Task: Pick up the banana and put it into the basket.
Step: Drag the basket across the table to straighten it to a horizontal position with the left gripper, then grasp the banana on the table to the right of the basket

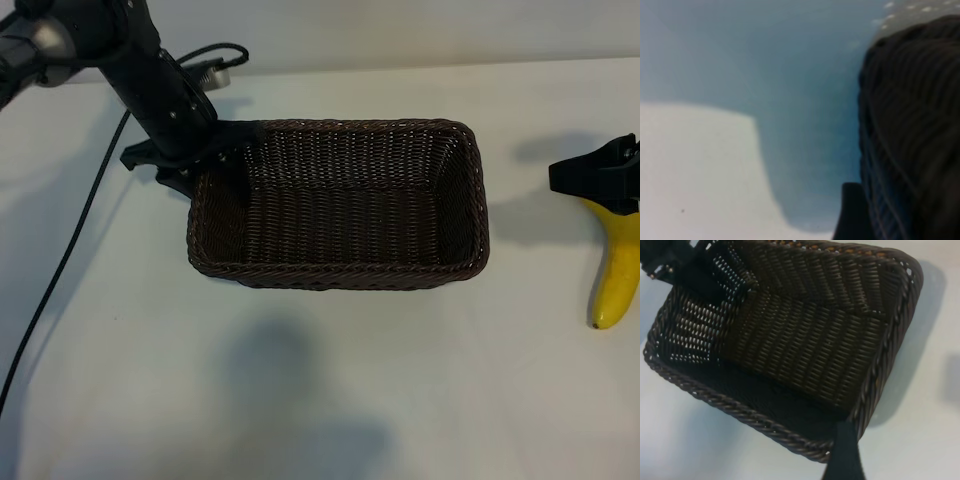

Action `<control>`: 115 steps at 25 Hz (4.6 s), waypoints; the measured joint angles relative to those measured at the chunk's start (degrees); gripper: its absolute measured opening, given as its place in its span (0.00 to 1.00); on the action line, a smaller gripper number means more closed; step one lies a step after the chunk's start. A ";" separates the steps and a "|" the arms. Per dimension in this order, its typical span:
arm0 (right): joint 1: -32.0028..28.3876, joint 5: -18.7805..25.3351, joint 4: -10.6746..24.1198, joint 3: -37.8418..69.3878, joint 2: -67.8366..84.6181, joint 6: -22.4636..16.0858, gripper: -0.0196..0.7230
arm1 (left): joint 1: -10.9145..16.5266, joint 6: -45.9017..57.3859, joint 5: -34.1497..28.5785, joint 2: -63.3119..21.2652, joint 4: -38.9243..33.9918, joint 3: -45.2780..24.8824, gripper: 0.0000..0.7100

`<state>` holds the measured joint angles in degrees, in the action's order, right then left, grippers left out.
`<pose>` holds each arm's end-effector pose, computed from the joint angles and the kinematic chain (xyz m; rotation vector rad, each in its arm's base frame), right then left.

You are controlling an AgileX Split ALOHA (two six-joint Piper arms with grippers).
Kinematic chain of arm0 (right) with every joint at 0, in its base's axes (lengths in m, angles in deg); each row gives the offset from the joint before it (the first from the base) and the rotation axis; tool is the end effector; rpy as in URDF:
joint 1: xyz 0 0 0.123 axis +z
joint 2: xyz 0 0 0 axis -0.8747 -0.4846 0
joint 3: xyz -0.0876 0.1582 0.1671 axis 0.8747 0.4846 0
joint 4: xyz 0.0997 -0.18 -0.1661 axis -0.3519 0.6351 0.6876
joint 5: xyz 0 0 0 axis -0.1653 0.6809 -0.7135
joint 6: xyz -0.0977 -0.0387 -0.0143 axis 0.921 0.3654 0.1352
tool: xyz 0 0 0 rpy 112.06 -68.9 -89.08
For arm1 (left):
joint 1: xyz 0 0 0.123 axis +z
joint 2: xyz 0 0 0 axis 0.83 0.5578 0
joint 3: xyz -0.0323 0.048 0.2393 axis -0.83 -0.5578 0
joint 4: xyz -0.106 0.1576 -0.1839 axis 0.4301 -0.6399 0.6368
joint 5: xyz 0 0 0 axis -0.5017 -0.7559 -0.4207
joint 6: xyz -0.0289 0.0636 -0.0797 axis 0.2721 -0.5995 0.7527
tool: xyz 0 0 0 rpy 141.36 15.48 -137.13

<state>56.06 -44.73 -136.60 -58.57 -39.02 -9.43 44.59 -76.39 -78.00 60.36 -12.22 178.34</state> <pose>0.2704 0.0402 0.2116 -0.3396 2.3311 0.6760 0.4194 -0.1208 0.1101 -0.1478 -3.0845 0.5225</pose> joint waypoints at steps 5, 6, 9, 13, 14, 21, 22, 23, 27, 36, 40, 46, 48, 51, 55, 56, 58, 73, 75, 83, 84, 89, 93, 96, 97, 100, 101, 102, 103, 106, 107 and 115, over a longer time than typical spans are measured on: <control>0.00 0.00 0.00 0.00 0.00 0.00 0.80 | 0.00 0.23 -0.77 -3.45 -1.36 0.00 0.80; 0.00 0.00 0.00 0.00 0.00 0.00 0.80 | 0.00 0.30 -0.77 -4.01 -2.17 0.00 0.80; 0.00 0.00 0.00 0.00 0.00 0.00 0.80 | 0.00 0.40 -0.77 -5.67 -3.82 0.00 0.80; 0.00 0.00 0.00 0.00 0.00 0.00 0.80 | 0.00 0.42 -0.77 -8.55 -4.66 0.11 0.80; 0.00 0.00 0.00 0.00 0.00 0.00 0.80 | 0.00 0.42 -0.77 -9.07 -5.24 0.23 0.80; 0.00 0.00 0.00 0.00 0.00 0.00 0.80 | 0.92 3.11 -0.82 -11.15 -17.67 2.55 0.80; 0.00 0.00 0.00 0.00 0.00 0.00 0.80 | 1.14 3.56 -0.82 -11.15 -20.21 2.54 0.80; 0.00 0.00 0.00 0.00 0.00 0.00 0.80 | 1.40 4.00 -0.82 -11.21 -22.48 2.56 0.80; 0.00 0.00 0.00 0.00 0.00 0.00 0.80 | 2.55 4.56 -0.82 -11.36 -28.81 2.60 0.80; 0.00 -0.11 0.00 0.00 0.00 0.00 0.80 | 7.56 4.78 -0.82 -13.52 -29.43 2.60 0.80; 0.00 -0.11 0.00 0.00 0.00 0.00 0.80 | 11.00 4.82 -0.82 -16.13 -28.04 2.60 0.80; 0.00 -0.11 0.00 0.00 0.00 0.00 0.80 | 11.68 4.41 -0.82 -22.03 -27.45 1.51 0.80; 0.00 -0.11 0.00 0.00 0.00 0.00 0.80 | 11.68 3.71 -0.82 -25.48 -27.45 -1.16 0.80; 0.00 -0.11 0.00 0.00 0.00 -0.26 0.80 | 11.68 2.74 -0.82 -31.42 -27.45 -7.47 0.80; 0.00 -0.11 0.00 -0.02 0.00 -0.37 0.80 | 11.68 2.18 -0.82 -41.21 -27.45 -18.40 0.80; 0.00 -0.11 0.00 -0.02 0.00 -0.37 0.80 | 11.68 2.18 -0.82 -44.08 -27.45 -20.95 0.80; 0.00 -0.11 0.00 -0.02 0.00 -0.37 0.80 | 11.68 2.18 -0.82 -49.55 -27.45 -27.15 0.80; 0.00 -0.11 0.00 -0.02 0.00 -0.43 0.80 | 11.68 6.19 2.88 -92.62 -26.76 -60.83 0.80; 0.00 -0.11 0.00 -0.02 0.00 -0.43 0.80 | 11.68 6.23 2.93 -96.94 -26.69 -64.04 0.80; 0.00 -0.11 0.00 -0.02 0.00 -0.43 0.80 | 11.68 6.26 6.70 -109.38 -24.56 -70.49 0.80; 0.00 -0.11 0.00 -0.02 0.00 -0.43 0.80 | 11.68 6.26 6.99 -109.96 -24.39 -70.59 0.80; 0.00 -0.16 0.00 -0.02 0.00 -0.43 0.80 | 11.68 6.26 6.92 -110.37 -23.93 -71.48 0.80; 0.00 -0.21 0.00 -0.02 0.00 -0.48 0.80 | 11.68 6.26 6.83 -110.94 -23.62 -71.48 0.80; 0.00 -0.39 0.00 -0.02 0.00 -0.48 0.80 | 11.68 6.26 6.74 -112.33 -23.62 -71.48 0.80; 0.00 -0.39 0.00 -0.02 0.00 -0.48 0.80 | 11.68 6.26 6.76 -112.89 -23.62 -71.48 0.80; 0.00 -0.51 0.00 -0.02 0.00 -0.48 0.80 | 11.68 6.26 6.72 -115.64 -23.67 -71.48 0.80; 0.00 -0.57 0.00 -0.02 0.00 -0.53 0.80 | 11.68 6.26 6.72 -117.15 -23.73 -71.48 0.80; 0.00 -0.61 0.00 -0.02 0.00 -0.53 0.80 | 11.68 6.26 6.72 -118.91 -23.78 -71.48 0.80; 0.00 -0.61 0.00 -0.02 0.00 -0.53 0.80 | 11.68 6.26 6.72 -120.57 -23.80 -71.48 0.80; 0.00 -0.61 0.00 -0.02 0.00 -0.64 0.80 | 11.68 6.26 6.65 -127.05 -23.84 -71.48 0.80; 0.00 -0.61 0.00 -0.02 0.00 -0.85 0.80 | 11.68 6.26 6.53 -127.90 -23.90 -71.48 0.80; 0.00 -4.93 1.80 -0.07 -0.34 -7.62 0.80 | 11.68 6.13 6.58 -128.19 -24.06 -71.59 0.80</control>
<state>56.06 -49.66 -134.80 -58.64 -39.36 -17.05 56.26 -70.26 -71.43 -67.83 -36.29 106.75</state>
